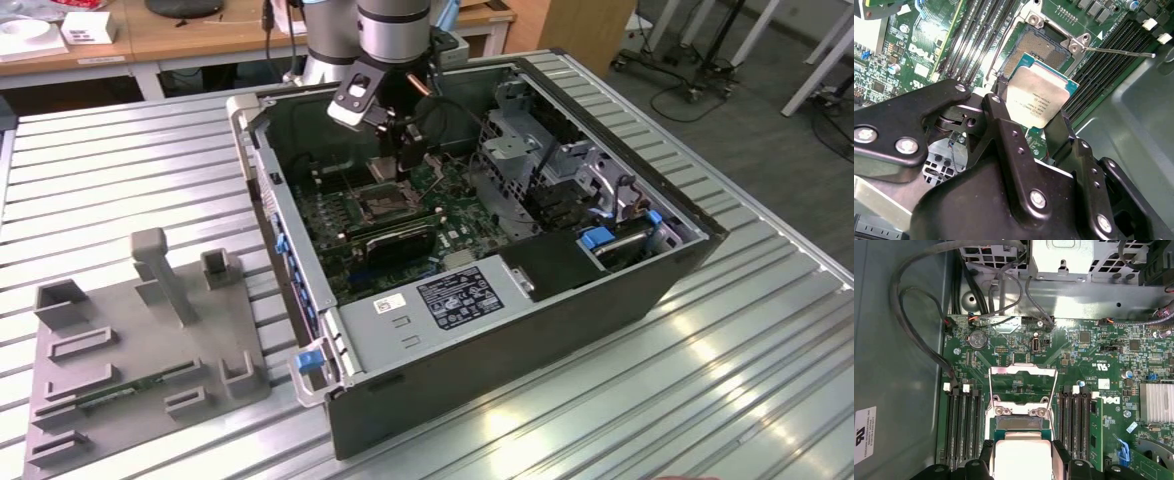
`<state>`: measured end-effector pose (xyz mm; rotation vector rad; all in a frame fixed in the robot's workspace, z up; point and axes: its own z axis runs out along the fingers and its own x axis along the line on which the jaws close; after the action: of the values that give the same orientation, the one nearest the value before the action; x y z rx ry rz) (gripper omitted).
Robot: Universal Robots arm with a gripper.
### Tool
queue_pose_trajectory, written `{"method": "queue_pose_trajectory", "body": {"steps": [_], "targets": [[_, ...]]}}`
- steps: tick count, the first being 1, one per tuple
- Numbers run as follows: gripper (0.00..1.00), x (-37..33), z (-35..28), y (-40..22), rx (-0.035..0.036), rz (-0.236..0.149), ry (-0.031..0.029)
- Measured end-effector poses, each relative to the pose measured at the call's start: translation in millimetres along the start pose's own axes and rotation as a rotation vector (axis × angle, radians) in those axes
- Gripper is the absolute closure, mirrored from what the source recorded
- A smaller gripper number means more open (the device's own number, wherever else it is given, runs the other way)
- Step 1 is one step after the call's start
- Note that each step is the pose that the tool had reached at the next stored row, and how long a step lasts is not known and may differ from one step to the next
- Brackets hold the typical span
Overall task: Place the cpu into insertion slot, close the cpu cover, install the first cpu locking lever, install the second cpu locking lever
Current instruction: 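Place the cpu into insertion slot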
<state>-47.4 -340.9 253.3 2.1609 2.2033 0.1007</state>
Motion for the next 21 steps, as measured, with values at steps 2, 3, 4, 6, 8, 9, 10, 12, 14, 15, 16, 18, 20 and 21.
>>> {"method": "queue_pose_trajectory", "body": {"steps": [2,3,4,6,8,9,10,12,14,15,16,18,20,21], "targets": [[0.46,0.0,0.4,0.0,-0.0001,0.000,0.0002],[0.46,0.0,0.6,0.0,-0.0001,0.000,0.0002],[0.46,0.0,0.9,-0.1,-0.0001,0.000,0.0002],[0.46,0.0,1.3,-0.1,0.0000,0.000,-0.0001],[0.46,0.0,1.5,-0.1,0.0000,0.000,0.0000],[0.46,0.0,1.6,-0.1,0.0000,0.000,0.0001],[0.46,0.0,1.6,-0.2,0.0000,0.000,0.0000],[0.46,0.0,2.2,-0.2,-0.0003,0.000,0.0004],[0.46,0.0,2.7,-0.2,0.0000,0.000,0.0000],[0.46,0.0,2.8,-0.3,0.0001,0.000,-0.0001],[0.46,0.0,2.8,-0.3,0.0002,0.000,-0.0002],[0.46,0.0,3.0,-0.3,0.0000,0.000,0.0000],[0.46,0.0,3.1,-0.3,0.0000,0.000,0.0000],[0.46,0.0,3.1,-0.3,0.0000,0.000,0.0000]]}}
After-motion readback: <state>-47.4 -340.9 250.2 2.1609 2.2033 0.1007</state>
